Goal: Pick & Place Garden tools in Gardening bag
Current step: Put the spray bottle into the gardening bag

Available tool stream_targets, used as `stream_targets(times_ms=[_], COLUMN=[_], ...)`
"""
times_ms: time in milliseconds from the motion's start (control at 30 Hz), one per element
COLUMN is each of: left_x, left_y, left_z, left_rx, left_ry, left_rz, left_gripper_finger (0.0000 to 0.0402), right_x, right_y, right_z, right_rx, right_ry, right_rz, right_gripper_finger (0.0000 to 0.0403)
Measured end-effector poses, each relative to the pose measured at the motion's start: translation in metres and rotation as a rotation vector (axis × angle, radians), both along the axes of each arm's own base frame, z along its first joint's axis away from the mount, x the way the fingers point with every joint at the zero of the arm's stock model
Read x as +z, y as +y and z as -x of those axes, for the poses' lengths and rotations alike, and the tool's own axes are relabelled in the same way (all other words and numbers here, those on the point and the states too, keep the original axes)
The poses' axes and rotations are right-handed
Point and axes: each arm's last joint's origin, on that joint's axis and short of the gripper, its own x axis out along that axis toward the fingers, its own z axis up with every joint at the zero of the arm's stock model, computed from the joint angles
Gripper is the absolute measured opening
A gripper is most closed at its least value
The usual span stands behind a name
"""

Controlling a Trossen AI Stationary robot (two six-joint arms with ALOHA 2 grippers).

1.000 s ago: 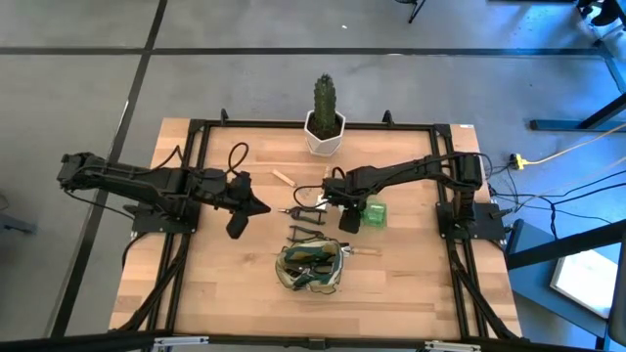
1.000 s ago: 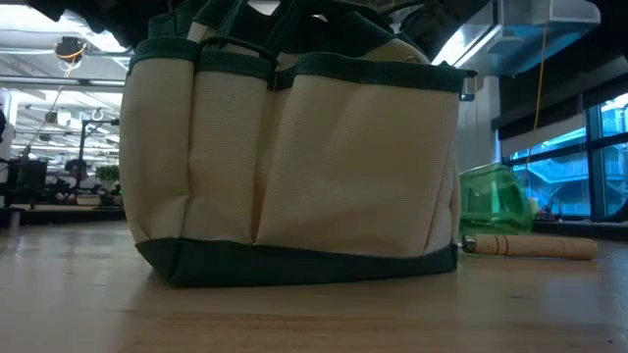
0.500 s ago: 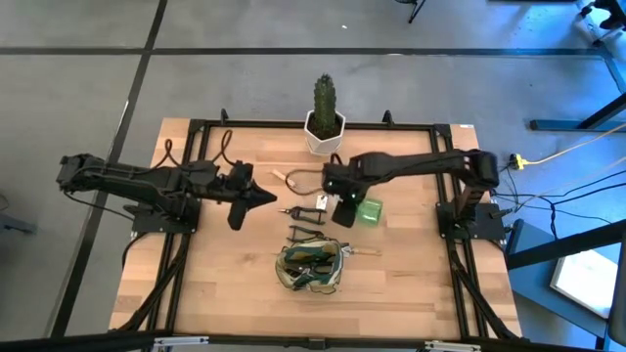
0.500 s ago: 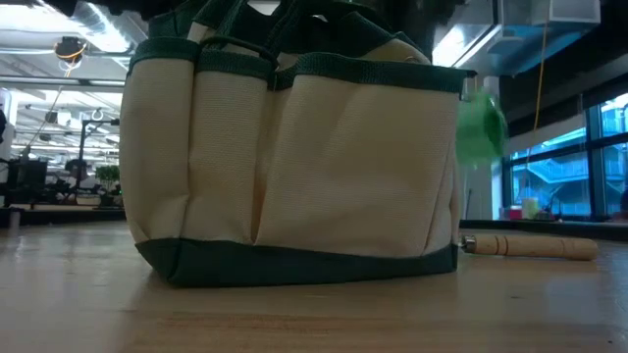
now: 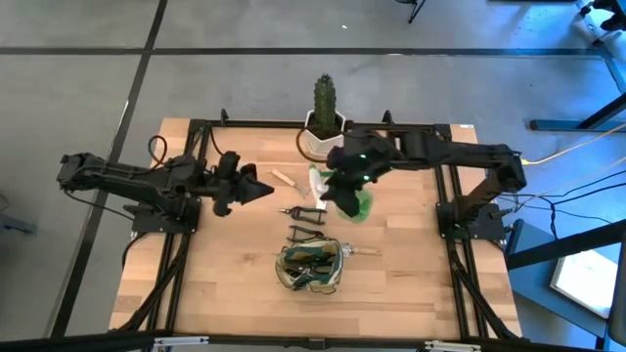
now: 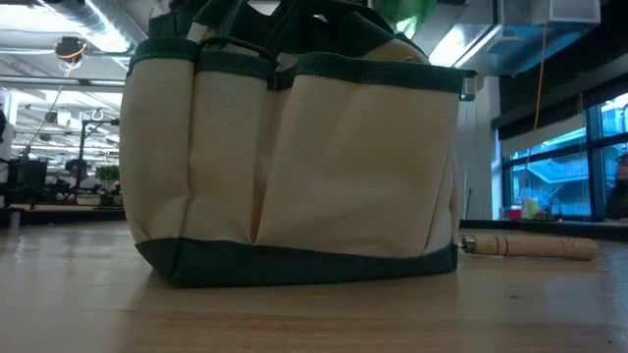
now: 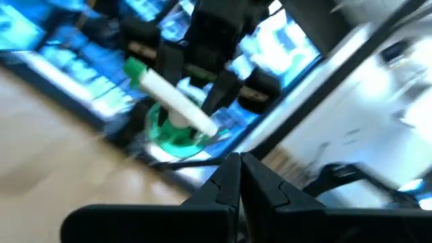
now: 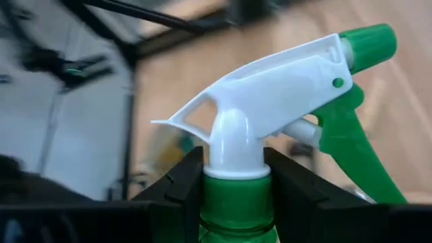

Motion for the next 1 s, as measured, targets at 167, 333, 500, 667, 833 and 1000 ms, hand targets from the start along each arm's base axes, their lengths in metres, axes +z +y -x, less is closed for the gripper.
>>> stream_targets(times_ms=[167,333,500,667,833,1000], left_x=[0.011,0.018,0.031,0.038,0.036,0.034], left_y=[-0.022,-0.061,-0.1,-0.114,-0.106,-0.095], left_z=[0.002,-0.004,-0.032,-0.064,-0.085,-0.092], left_rx=[0.019,0.164,0.172,0.177,0.185,0.231], left_ry=[0.005,0.231,0.413,0.568,0.651,0.652], left_rz=[0.201,0.432,0.47,0.431,0.417,0.423], left_gripper_finger=[0.0002,0.0002,0.0002,0.0018,0.0081,0.0171], right_x=[0.017,0.013,0.002,-0.014,-0.036,-0.059], right_y=[0.028,0.056,0.083,0.101,0.116,0.133], right_z=[0.014,0.024,0.029,0.022,0.007,-0.005], right_rx=[0.11,0.091,-0.009,-0.111,-0.116,-0.097], right_ry=[-0.08,-0.02,0.011,0.025,0.069,0.118], right_rz=[-0.018,0.071,0.2,0.297,0.314,0.329], right_gripper_finger=[0.0129,0.0129,0.0129,0.0129,0.0129,0.0129])
